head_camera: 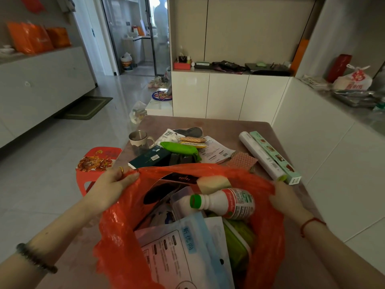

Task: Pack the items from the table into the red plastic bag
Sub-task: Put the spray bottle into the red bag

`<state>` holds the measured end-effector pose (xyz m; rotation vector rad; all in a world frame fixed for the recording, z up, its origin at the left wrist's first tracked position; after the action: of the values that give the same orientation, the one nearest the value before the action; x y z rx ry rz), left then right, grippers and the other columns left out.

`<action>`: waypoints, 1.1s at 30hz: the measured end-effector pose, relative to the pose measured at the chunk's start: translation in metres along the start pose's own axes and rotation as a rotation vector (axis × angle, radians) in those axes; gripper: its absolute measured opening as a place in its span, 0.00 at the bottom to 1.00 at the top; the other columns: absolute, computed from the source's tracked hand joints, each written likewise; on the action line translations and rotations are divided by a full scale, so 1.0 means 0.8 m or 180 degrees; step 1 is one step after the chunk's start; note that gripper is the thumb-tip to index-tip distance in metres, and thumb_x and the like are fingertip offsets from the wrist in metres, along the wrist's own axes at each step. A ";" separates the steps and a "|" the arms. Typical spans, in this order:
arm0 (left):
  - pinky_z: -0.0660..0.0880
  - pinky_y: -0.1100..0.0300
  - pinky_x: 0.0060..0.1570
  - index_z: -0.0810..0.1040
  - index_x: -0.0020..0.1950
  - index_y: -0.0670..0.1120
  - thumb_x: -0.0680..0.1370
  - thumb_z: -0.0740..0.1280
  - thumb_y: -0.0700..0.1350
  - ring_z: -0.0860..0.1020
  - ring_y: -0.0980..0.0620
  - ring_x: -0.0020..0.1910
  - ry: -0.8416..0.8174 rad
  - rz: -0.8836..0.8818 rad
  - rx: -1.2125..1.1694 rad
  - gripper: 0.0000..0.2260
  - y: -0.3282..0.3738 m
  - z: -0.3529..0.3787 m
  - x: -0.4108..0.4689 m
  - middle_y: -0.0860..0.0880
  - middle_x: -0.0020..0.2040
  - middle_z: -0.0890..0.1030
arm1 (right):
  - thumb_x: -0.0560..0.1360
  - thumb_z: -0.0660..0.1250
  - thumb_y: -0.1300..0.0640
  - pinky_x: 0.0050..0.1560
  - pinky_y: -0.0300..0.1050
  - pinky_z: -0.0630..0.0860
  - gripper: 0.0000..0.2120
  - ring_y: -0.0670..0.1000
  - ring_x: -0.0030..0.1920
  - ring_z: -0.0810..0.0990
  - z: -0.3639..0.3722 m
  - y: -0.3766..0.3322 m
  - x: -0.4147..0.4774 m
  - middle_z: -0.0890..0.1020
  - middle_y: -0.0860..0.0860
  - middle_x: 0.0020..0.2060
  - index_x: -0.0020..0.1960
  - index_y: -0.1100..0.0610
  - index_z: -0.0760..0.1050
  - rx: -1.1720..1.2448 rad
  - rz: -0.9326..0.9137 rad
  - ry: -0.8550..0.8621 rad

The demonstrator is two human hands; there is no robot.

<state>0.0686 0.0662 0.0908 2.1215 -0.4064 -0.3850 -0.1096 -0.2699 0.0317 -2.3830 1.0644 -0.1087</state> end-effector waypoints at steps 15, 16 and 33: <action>0.79 0.55 0.47 0.79 0.49 0.46 0.75 0.63 0.53 0.83 0.49 0.43 -0.0501 -0.0191 0.0404 0.12 -0.011 -0.008 0.016 0.45 0.45 0.85 | 0.71 0.70 0.50 0.45 0.40 0.72 0.16 0.48 0.47 0.76 -0.081 -0.029 -0.004 0.76 0.46 0.49 0.56 0.45 0.72 0.0120 -0.0881 -0.0117; 0.80 0.54 0.48 0.79 0.49 0.47 0.74 0.63 0.54 0.83 0.50 0.43 -0.0600 -0.0229 0.0491 0.13 -0.008 -0.011 0.017 0.47 0.45 0.85 | 0.71 0.70 0.49 0.46 0.41 0.73 0.17 0.48 0.48 0.76 -0.087 -0.040 0.003 0.76 0.46 0.50 0.58 0.45 0.72 0.0205 -0.0952 0.0011; 0.77 0.66 0.36 0.79 0.44 0.63 0.50 0.51 0.82 0.80 0.63 0.38 -0.0567 0.0250 0.0964 0.36 0.027 0.008 0.102 0.60 0.37 0.83 | 0.67 0.73 0.50 0.51 0.43 0.70 0.30 0.57 0.60 0.74 0.013 0.078 0.263 0.74 0.59 0.63 0.64 0.60 0.67 -0.0777 0.0312 -0.0193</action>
<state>0.1363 0.0153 0.0959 2.3631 -0.6856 -0.4942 -0.0039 -0.4499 -0.0365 -2.5238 1.2236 0.1352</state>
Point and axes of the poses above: each hand's wrist, its own x-axis towards the middle knuckle, its own z-axis out of the palm, y = z × x, the point moved 1 cm from there along x, towards the middle knuckle
